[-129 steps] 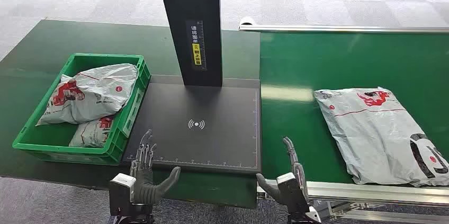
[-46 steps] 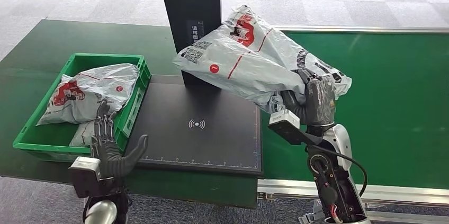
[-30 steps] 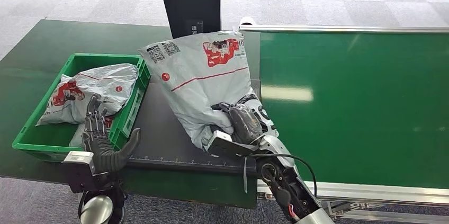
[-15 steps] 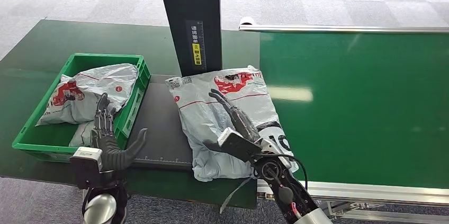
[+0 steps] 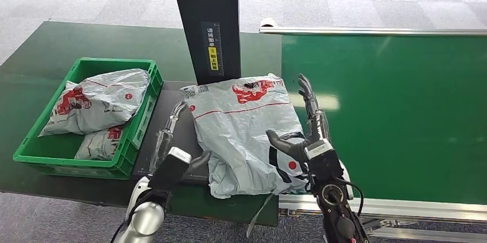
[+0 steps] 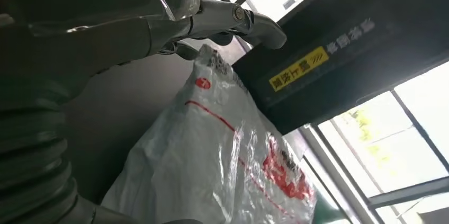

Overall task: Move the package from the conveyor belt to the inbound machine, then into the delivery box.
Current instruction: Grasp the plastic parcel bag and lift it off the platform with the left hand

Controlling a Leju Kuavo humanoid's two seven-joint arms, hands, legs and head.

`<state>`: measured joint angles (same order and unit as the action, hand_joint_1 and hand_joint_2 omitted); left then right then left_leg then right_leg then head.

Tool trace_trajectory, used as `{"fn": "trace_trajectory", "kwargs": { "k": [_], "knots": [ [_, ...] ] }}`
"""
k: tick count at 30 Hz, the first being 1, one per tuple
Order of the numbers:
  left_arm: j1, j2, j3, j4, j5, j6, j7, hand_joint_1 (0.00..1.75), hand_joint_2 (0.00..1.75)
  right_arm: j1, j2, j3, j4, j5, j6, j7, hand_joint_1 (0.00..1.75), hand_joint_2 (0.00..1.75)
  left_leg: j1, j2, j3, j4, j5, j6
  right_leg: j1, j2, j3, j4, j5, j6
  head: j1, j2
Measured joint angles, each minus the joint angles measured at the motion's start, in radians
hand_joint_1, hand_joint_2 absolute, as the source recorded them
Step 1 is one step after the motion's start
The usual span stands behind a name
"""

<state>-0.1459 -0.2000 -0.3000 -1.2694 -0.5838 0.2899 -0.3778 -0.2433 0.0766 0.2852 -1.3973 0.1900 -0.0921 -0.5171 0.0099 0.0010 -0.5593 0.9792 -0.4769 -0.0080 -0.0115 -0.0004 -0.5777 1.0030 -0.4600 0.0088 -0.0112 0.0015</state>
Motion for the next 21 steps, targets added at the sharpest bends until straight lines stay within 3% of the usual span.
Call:
{"fn": "trace_trajectory", "kwargs": {
  "k": [6,13,17,21],
  "knots": [
    [-0.145,-0.055,-0.081,0.296,-0.185,0.063,0.051,0.00,1.75,0.089,0.018,-0.092,-0.038,-0.038,-0.002,-0.015,0.00,1.75,0.000,0.000,0.000,0.000,0.000,0.000,0.000,0.000,0.000,0.000,0.000,0.000,0.000,0.000],
    [-0.270,-0.110,-0.107,0.574,-0.183,0.045,0.011,0.04,1.75,0.130,0.043,-0.130,-0.052,-0.045,-0.005,-0.021,0.00,1.75,0.000,0.001,0.000,0.000,0.000,0.000,0.000,0.000,0.000,0.000,0.000,0.000,0.000,0.000],
    [-0.312,-0.129,-0.123,0.670,-0.200,0.032,0.021,1.65,1.75,0.128,0.050,-0.134,-0.052,-0.043,-0.001,-0.022,0.00,1.75,0.000,0.000,0.000,0.000,0.000,0.000,0.000,0.000,0.000,0.000,0.000,0.000,0.000,0.000],
    [-0.341,-0.141,-0.138,0.733,-0.210,0.008,0.033,1.75,1.75,0.124,0.057,-0.135,-0.052,-0.043,0.005,-0.023,0.00,1.75,0.000,0.000,0.000,0.000,0.000,0.000,0.000,0.000,0.001,0.000,0.000,0.000,0.000,0.000]
  ]
}}
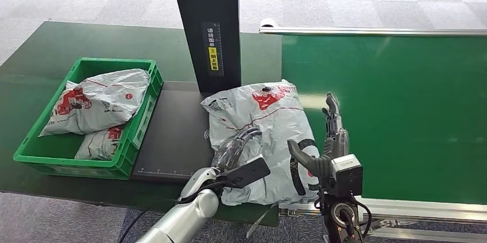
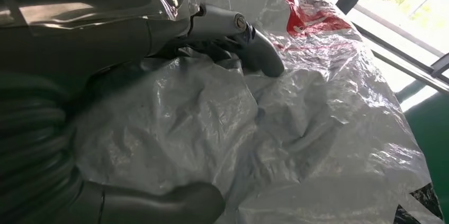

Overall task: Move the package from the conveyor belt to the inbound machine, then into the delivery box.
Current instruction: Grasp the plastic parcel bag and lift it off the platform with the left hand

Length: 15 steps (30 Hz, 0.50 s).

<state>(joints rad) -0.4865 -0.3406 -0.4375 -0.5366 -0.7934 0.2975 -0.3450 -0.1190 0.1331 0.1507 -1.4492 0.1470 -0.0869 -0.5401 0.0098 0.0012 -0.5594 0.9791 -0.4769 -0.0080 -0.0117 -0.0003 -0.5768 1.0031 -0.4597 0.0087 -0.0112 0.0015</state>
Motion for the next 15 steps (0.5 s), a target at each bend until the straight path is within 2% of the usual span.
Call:
{"fn": "trace_trajectory", "kwargs": {
  "k": [10,15],
  "knots": [
    [-0.031,0.004,-0.003,0.026,0.005,0.083,-0.006,1.75,1.75,-0.006,0.002,-0.015,0.000,0.000,0.003,0.000,0.00,1.75,0.000,0.000,0.000,0.000,0.000,0.000,0.000,0.000,0.000,0.000,0.000,0.000,0.000,0.000],
    [-0.011,0.032,0.027,-0.063,0.058,0.161,-0.062,1.75,1.75,-0.004,0.004,-0.036,0.000,0.003,-0.001,-0.003,0.00,1.75,0.000,0.000,0.000,0.000,0.000,0.000,0.000,0.000,0.000,0.000,0.000,0.000,0.000,0.000]
  ]
}}
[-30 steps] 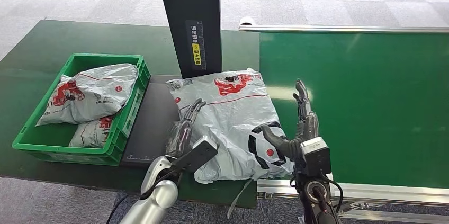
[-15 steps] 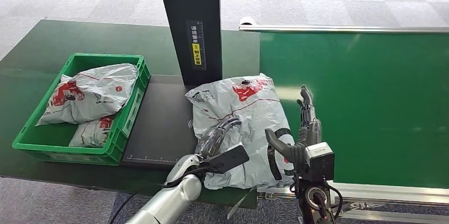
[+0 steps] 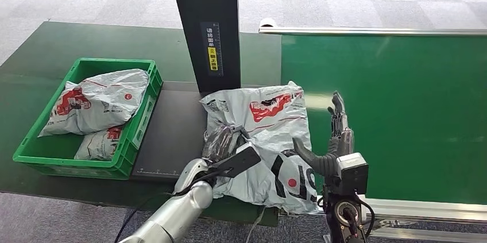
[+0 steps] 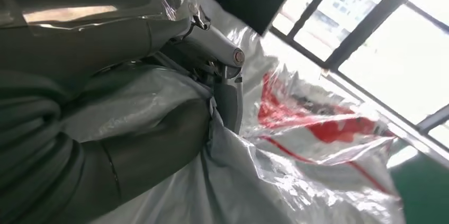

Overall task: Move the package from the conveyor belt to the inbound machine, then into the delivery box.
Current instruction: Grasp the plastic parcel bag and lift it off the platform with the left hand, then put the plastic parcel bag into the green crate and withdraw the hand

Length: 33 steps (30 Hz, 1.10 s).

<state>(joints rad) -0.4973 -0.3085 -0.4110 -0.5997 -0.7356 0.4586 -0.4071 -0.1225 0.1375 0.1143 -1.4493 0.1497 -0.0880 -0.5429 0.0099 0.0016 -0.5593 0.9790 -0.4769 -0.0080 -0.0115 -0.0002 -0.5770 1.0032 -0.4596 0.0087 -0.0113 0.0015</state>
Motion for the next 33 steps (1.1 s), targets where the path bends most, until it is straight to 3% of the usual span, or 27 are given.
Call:
{"fn": "trace_trajectory", "kwargs": {
  "k": [10,15,22,26,29,33],
  "knots": [
    [0.169,0.120,0.091,-0.694,0.061,0.062,-0.035,1.75,1.75,0.060,0.000,-0.062,-0.044,0.005,-0.035,-0.016,0.00,1.75,0.000,0.000,-0.002,0.000,0.000,0.000,0.000,0.000,-0.002,0.000,-0.001,0.000,0.000,0.000],
    [0.211,0.146,0.109,-0.885,0.053,0.063,-0.033,1.75,1.75,0.074,0.000,-0.076,-0.061,0.005,-0.036,-0.017,0.00,1.75,0.000,0.000,-0.001,0.000,0.000,0.000,0.000,0.000,-0.001,0.000,0.000,0.000,0.000,0.000],
    [0.252,0.180,0.136,-1.040,-0.005,0.199,-0.064,1.75,1.75,0.106,0.002,-0.088,-0.085,0.002,-0.060,-0.027,0.00,1.75,0.000,0.000,-0.001,0.000,0.000,0.000,0.000,0.000,-0.001,0.000,0.000,0.000,0.000,0.000],
    [0.237,0.222,0.221,-1.090,-0.111,0.221,0.054,1.75,1.75,0.136,0.004,-0.096,-0.117,0.000,-0.070,-0.033,0.00,1.75,0.000,0.000,-0.001,-0.001,0.000,0.000,0.001,0.000,-0.002,0.000,-0.001,0.000,0.000,0.000],
    [0.177,0.260,0.314,-1.017,-0.186,0.186,0.154,1.75,1.75,0.154,0.007,-0.100,-0.148,0.001,-0.073,-0.030,0.00,1.75,0.001,0.000,0.000,-0.001,0.001,-0.001,0.001,0.000,-0.001,0.000,-0.001,-0.001,0.000,0.000],
    [0.044,0.340,0.432,-0.742,-0.365,0.180,0.292,1.75,1.75,0.171,0.008,-0.101,-0.178,0.002,-0.073,-0.018,0.00,1.75,0.001,0.003,0.000,-0.001,0.003,-0.002,0.001,0.001,-0.001,0.000,0.002,-0.004,0.000,0.000]
  ]
}}
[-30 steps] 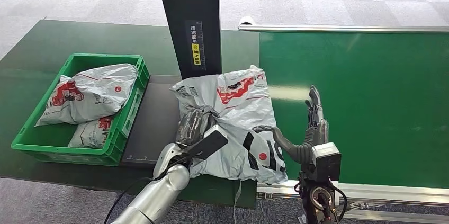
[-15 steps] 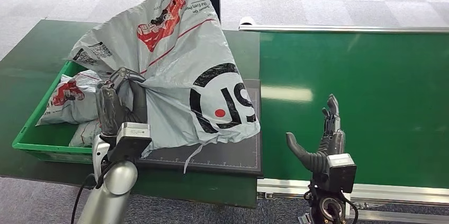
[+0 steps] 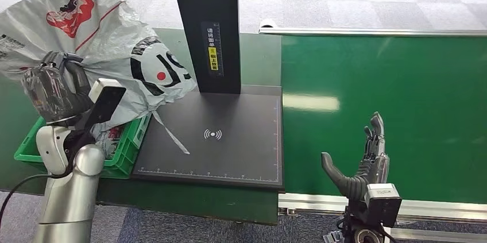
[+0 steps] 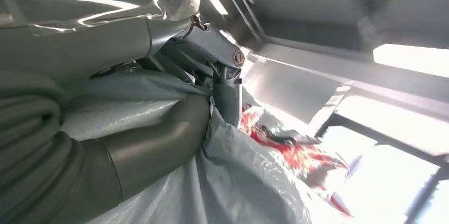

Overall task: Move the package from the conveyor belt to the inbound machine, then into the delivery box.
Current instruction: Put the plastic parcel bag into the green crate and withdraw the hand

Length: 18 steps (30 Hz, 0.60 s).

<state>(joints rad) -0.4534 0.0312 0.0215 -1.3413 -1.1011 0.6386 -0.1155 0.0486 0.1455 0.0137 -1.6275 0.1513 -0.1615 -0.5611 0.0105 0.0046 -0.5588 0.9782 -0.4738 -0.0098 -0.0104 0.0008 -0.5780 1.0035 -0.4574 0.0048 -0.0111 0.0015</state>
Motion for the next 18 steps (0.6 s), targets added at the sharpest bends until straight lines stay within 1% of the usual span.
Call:
{"fn": "trace_trajectory", "kwargs": {
  "k": [2,4,6,8,11,14,16,17,18],
  "knots": [
    [-0.068,0.044,0.051,0.170,-0.081,0.016,0.053,1.75,1.75,0.004,0.000,0.000,-0.005,-0.002,0.000,0.004,0.00,1.75,0.000,0.003,0.000,0.000,0.000,0.000,0.000,0.001,0.000,0.000,0.001,-0.001,0.000,0.000],
    [-0.127,0.086,0.098,0.348,-0.121,0.025,0.075,1.75,1.75,0.009,0.000,0.001,-0.007,-0.005,-0.001,0.006,0.00,1.75,0.000,0.003,0.001,0.000,0.000,0.000,0.001,0.002,-0.001,0.000,0.001,-0.001,0.000,0.000],
    [-0.161,0.120,0.133,0.489,-0.145,0.022,0.091,1.75,1.75,0.013,-0.001,0.002,-0.007,-0.010,-0.003,0.007,0.00,1.75,0.001,0.003,0.001,0.000,0.000,0.000,0.001,0.002,-0.001,0.000,0.001,-0.001,0.000,0.000],
    [-0.179,0.142,0.152,0.596,-0.174,0.014,0.119,1.75,1.75,0.016,-0.001,0.002,-0.007,-0.015,-0.004,0.008,0.00,1.75,0.001,0.003,0.000,0.000,0.000,0.000,0.001,0.002,-0.001,0.000,0.001,-0.001,0.000,0.000],
    [-0.196,0.164,0.163,0.710,-0.235,-0.011,0.191,1.75,1.75,0.016,-0.001,0.004,-0.007,-0.016,-0.004,0.009,0.00,1.75,0.000,0.002,-0.001,0.000,0.000,0.000,0.001,0.002,-0.002,0.000,0.001,-0.001,0.000,0.000],
    [-0.214,0.185,0.165,0.792,-0.302,-0.051,0.272,1.75,1.75,0.016,-0.001,0.009,-0.007,-0.016,-0.006,0.010,0.00,1.75,0.000,0.002,-0.001,0.000,0.000,0.000,0.001,0.002,-0.002,0.000,0.001,-0.001,0.000,0.000],
    [-0.227,0.198,0.168,0.831,-0.299,-0.103,0.274,1.75,1.75,0.016,-0.001,0.010,-0.007,-0.016,-0.007,0.013,0.00,1.75,0.000,0.002,-0.001,0.000,0.000,0.000,0.001,0.002,-0.001,0.000,0.001,-0.001,0.000,0.000],
    [-0.234,0.203,0.173,0.847,-0.282,-0.140,0.255,1.75,1.75,0.015,-0.001,0.010,-0.007,-0.016,-0.007,0.016,0.00,1.75,0.000,0.002,-0.001,0.000,0.000,0.000,0.001,0.002,-0.001,0.000,0.001,-0.001,0.000,0.000],
    [-0.241,0.207,0.183,0.859,-0.252,-0.185,0.222,1.50,1.75,0.015,-0.001,0.010,-0.007,-0.016,-0.006,0.019,0.00,1.75,0.000,0.002,0.000,0.000,0.000,-0.001,0.001,0.002,-0.001,0.000,0.001,-0.001,0.000,0.000]
  ]
}}
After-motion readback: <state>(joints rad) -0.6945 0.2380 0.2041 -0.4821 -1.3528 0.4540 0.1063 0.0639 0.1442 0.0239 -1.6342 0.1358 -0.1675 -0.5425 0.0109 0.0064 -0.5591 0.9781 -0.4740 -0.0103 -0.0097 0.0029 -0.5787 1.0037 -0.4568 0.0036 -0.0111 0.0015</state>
